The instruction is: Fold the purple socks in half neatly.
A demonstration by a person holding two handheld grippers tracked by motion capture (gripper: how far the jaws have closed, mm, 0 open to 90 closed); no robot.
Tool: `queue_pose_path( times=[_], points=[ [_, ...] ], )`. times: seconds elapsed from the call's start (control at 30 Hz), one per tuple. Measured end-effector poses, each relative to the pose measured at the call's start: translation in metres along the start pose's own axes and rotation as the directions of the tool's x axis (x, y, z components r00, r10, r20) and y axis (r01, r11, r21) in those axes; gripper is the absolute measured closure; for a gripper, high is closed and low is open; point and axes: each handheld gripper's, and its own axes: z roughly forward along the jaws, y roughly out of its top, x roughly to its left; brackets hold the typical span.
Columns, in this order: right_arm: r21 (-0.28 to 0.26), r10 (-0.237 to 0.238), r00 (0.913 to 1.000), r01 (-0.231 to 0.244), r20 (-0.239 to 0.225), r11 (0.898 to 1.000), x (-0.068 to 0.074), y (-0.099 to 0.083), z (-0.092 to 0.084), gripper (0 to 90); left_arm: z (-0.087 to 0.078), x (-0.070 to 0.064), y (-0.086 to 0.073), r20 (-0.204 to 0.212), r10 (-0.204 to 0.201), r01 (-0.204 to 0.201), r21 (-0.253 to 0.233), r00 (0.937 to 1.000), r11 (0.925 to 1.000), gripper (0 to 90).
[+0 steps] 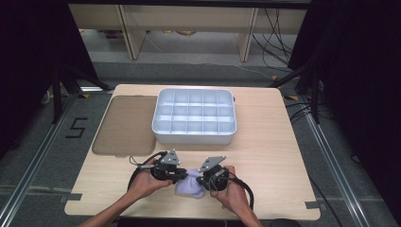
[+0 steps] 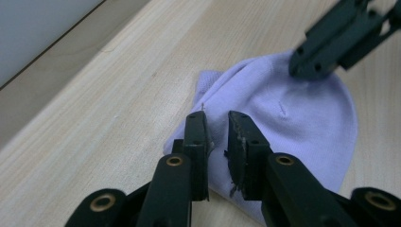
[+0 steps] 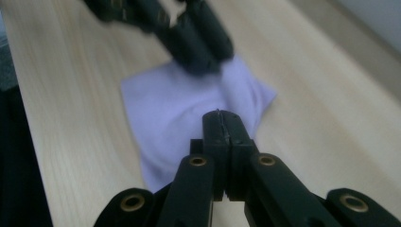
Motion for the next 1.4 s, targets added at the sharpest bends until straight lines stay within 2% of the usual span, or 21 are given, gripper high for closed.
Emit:
queue_pose_path(
  times=[0.07,0.1,0.2,0.27,0.3,0.4,0.47,0.5,0.63,0.7,0.8,0.83,0.87,1.0,1.07,1.13,1.17,1.2,1.23,1.27,1.4],
  points=[
    [-0.017,-0.028,0.9994,0.028,0.019,0.999,-0.002,0.009,0.000,90.0,0.001,0.000,0.000,0.003,0.000,0.000,-0.002,1.0000,1.0000,77.2],
    [-0.004,-0.042,0.9988,0.043,0.026,0.999,-0.006,0.016,0.004,90.0,0.001,0.000,0.000,0.002,-0.001,0.001,-0.002,1.0000,1.0000,77.2],
    [0.032,-0.042,0.9985,0.040,0.037,0.999,-0.010,0.016,0.011,90.0,0.001,0.001,0.000,0.002,-0.002,0.002,-0.004,1.0000,1.0000,77.2],
    [0.054,-0.020,0.9988,0.018,0.044,0.998,-0.014,0.010,0.019,90.0,0.002,0.001,-0.001,0.005,0.000,0.000,-0.005,1.0000,1.0000,77.2],
    [0.048,0.030,0.9993,-0.031,0.023,0.998,-0.018,0.007,0.017,90.0,0.003,0.001,-0.001,0.001,0.002,-0.002,-0.006,1.0000,1.0000,77.3],
    [0.045,0.038,0.9990,-0.039,0.024,0.998,-0.019,0.006,0.017,90.0,0.001,0.001,-0.002,-0.006,0.000,0.000,0.003,1.0000,1.0000,77.1],
    [0.048,0.031,0.9992,-0.032,0.025,0.998,-0.018,0.007,0.017,90.0,0.000,0.001,-0.001,0.001,0.000,0.000,-0.013,1.0000,0.9999,76.5],
    [0.041,0.017,0.9995,-0.018,0.027,0.999,-0.019,0.007,0.018,90.0,-0.002,0.001,-0.001,0.006,-0.013,0.013,-0.027,0.9999,0.9995,76.5],
    [0.014,0.024,0.9991,-0.025,0.036,1.000,-0.018,0.007,0.017,89.5,-0.007,-0.001,-0.001,0.014,-0.021,0.022,-0.040,0.9997,0.9989,76.6],
    [-0.009,0.007,0.9994,-0.007,0.033,1.000,-0.016,0.008,0.011,89.4,-0.014,-0.004,-0.001,0.019,-0.008,0.009,-0.053,0.9998,0.9986,76.6],
    [-0.006,0.001,0.9999,-0.001,0.014,1.000,-0.015,0.009,0.006,89.4,-0.021,-0.006,-0.002,0.022,-0.006,0.007,-0.059,0.9997,0.9982,76.0],
    [-0.029,0.001,0.9998,-0.001,0.020,1.000,-0.014,0.008,0.005,89.4,-0.025,-0.008,-0.002,0.023,-0.010,0.012,-0.060,0.9997,0.9981,76.0],
    [-0.021,-0.017,0.9999,0.017,-0.003,1.000,-0.012,0.008,0.001,89.4,-0.030,-0.009,-0.005,0.030,-0.033,0.034,-0.064,0.9990,0.9973,73.8],
    [-0.010,-0.020,0.9998,0.021,0.002,1.000,-0.004,0.005,-0.003,89.4,-0.039,-0.008,-0.010,0.035,-0.063,0.065,-0.074,0.9974,0.9952,65.2],
    [0.001,-0.036,0.9991,0.036,-0.021,0.999,0.000,0.002,-0.002,89.4,-0.042,-0.007,-0.014,0.024,-0.096,0.098,-0.072,0.9951,0.9926,61.6],
    [0.048,-0.031,0.9995,0.032,-0.006,0.998,0.003,-0.002,0.002,89.4,-0.045,-0.005,-0.018,0.018,-0.109,0.110,-0.068,0.9938,0.9915,56.6],
    [0.065,-0.045,0.9988,0.046,-0.021,0.997,0.003,-0.003,0.004,89.4,-0.047,-0.003,-0.022,0.013,-0.139,0.140,-0.065,0.9901,0.9880,54.6],
    [0.073,-0.038,0.9992,0.038,-0.010,0.997,0.004,-0.004,0.006,89.4,-0.048,-0.003,-0.024,0.014,-0.158,0.158,-0.066,0.9874,0.9852,52.9],
    [0.078,-0.065,0.9974,0.067,-0.031,0.995,0.003,-0.005,0.009,89.4,-0.049,-0.002,-0.026,0.012,-0.154,0.155,-0.061,0.9880,0.9861,52.2],
    [0.082,-0.067,0.9977,0.067,-0.012,0.994,0.005,-0.006,0.010,89.5,-0.050,-0.001,-0.027,0.011,-0.159,0.160,-0.055,0.9872,0.9856,50.8],
    [0.078,-0.048,0.9983,0.051,-0.032,0.996,0.003,-0.006,0.012,89.5,-0.049,0.002,-0.030,0.021,-0.188,0.189,-0.048,0.9819,0.9808,46.3]
  ],
)
